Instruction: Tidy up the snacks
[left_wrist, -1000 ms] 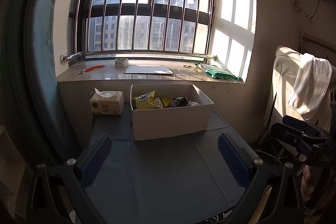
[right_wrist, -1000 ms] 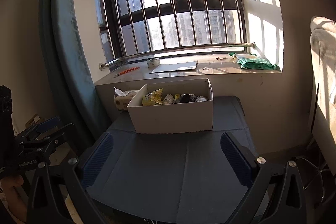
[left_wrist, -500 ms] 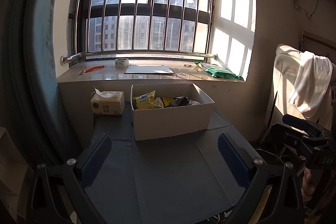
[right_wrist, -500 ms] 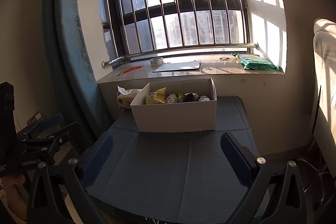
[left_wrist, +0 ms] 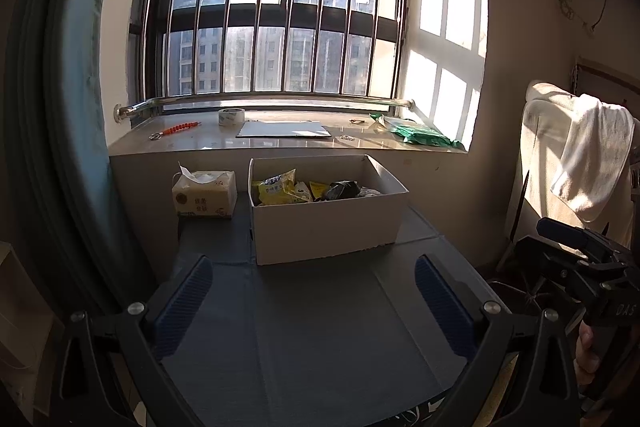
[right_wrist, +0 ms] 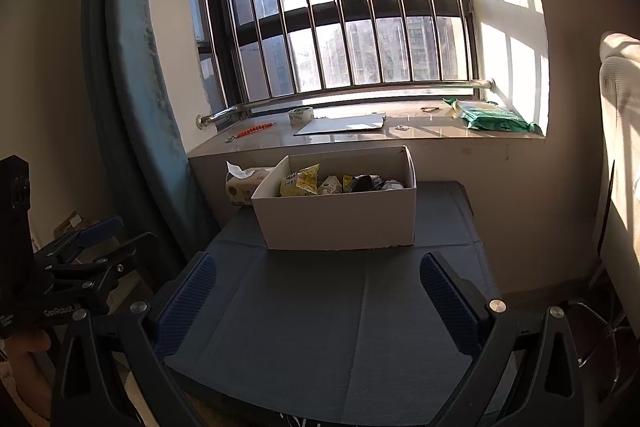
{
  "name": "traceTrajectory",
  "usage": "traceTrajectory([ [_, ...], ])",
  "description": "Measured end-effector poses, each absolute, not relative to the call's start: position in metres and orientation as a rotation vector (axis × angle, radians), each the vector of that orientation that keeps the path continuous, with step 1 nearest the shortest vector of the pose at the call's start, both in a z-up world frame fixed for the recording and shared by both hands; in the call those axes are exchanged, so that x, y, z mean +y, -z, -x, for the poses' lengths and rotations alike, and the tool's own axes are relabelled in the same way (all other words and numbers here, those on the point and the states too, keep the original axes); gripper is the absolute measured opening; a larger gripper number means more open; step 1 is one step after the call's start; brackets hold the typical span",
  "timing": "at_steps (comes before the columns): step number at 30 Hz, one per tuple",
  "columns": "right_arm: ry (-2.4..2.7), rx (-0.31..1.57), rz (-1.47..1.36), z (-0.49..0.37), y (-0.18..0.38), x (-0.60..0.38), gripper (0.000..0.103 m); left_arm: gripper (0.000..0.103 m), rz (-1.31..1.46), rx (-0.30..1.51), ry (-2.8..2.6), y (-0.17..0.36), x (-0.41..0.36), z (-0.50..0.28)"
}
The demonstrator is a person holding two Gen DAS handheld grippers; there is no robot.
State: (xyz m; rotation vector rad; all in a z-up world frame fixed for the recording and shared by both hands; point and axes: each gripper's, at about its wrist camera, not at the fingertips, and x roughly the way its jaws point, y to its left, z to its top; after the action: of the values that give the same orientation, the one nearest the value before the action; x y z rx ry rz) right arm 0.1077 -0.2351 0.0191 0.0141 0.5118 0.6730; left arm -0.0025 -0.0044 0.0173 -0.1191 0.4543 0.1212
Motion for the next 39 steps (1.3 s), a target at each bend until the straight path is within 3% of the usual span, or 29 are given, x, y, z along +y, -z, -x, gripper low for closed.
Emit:
traceTrajectory([
  [39, -0.690, 0.527, 0.015, -0.110, -0.012, -0.222, 0.103, 0.103, 0.124, 0.454, -0.121, -0.012, 0.002, 0.007],
])
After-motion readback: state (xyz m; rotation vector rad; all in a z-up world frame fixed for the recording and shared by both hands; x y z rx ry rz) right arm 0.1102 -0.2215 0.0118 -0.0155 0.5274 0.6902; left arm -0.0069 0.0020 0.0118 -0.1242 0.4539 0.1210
